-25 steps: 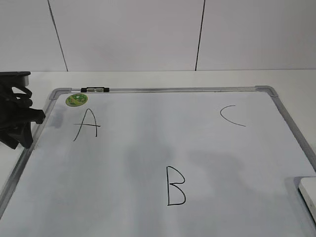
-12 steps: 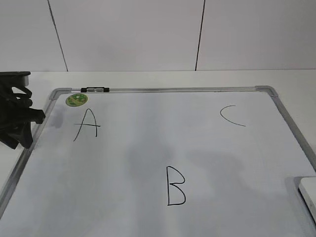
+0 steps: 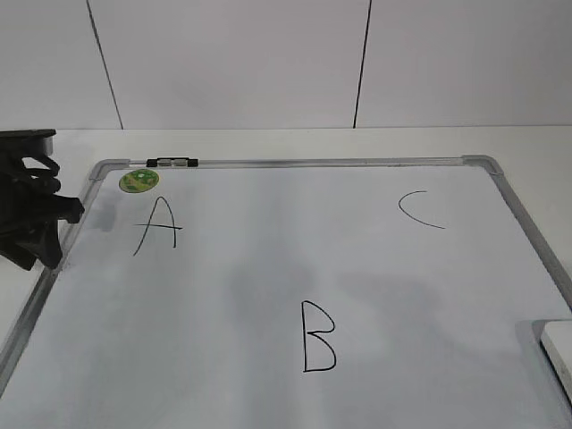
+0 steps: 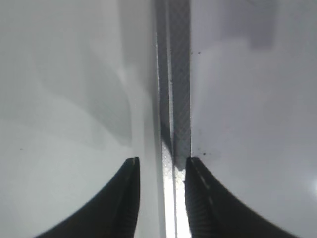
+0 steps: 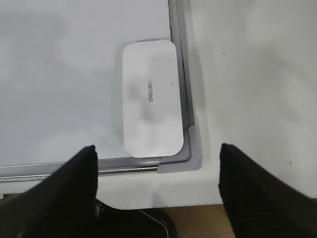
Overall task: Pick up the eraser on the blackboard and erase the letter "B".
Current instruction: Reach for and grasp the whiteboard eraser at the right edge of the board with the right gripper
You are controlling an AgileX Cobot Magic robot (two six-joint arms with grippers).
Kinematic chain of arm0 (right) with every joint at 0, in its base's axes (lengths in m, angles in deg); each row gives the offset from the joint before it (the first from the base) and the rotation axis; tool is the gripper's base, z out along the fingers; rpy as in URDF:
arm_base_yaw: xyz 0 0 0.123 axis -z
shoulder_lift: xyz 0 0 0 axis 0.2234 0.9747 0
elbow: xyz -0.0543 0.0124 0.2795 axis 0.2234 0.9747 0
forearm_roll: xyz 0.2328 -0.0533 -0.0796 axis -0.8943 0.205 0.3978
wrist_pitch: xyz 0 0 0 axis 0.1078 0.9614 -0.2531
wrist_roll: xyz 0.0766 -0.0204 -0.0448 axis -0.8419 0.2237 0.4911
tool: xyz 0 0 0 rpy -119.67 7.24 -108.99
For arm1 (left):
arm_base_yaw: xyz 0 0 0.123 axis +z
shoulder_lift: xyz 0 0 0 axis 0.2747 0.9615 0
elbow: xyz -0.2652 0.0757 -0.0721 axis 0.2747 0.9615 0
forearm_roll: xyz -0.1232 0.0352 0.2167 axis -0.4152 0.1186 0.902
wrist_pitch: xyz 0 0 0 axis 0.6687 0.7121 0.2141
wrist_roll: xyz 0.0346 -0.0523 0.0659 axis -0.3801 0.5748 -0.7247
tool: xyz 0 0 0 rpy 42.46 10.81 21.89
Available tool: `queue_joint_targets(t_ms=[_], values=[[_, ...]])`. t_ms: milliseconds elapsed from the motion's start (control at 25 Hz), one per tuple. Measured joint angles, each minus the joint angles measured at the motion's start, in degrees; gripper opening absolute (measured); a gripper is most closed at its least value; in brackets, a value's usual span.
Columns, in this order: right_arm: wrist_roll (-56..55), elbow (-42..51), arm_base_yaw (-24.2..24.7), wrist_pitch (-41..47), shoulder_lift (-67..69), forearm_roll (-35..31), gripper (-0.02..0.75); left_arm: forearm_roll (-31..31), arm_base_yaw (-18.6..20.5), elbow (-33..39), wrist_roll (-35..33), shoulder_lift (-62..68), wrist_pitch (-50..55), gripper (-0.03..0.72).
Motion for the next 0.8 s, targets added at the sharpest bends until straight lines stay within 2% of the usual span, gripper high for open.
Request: queue_joint_targets(t_ms=[400, 480, 680, 800], values=[[0.0, 0.0, 0.0, 0.0, 0.0, 0.0, 0.584, -0.39, 0.0, -0.9, 0.0, 2.51, 0.95, 0.225], [-0.04, 0.0, 0.0, 0.0, 0.0, 0.0, 0.584, -0.39, 0.0, -0.9, 0.0, 2.62, 1.05, 0.194], [-0.04, 0.0, 0.0, 0.0, 0.0, 0.0, 0.584, -0.61, 0.0, -1.03, 0.26, 2.62, 1.24, 0.049], [-0.04, 0.0, 0.0, 0.0, 0.0, 0.0, 0.584, -0.8, 0.09, -1.03, 0.78, 2.62, 1.29, 0.021]])
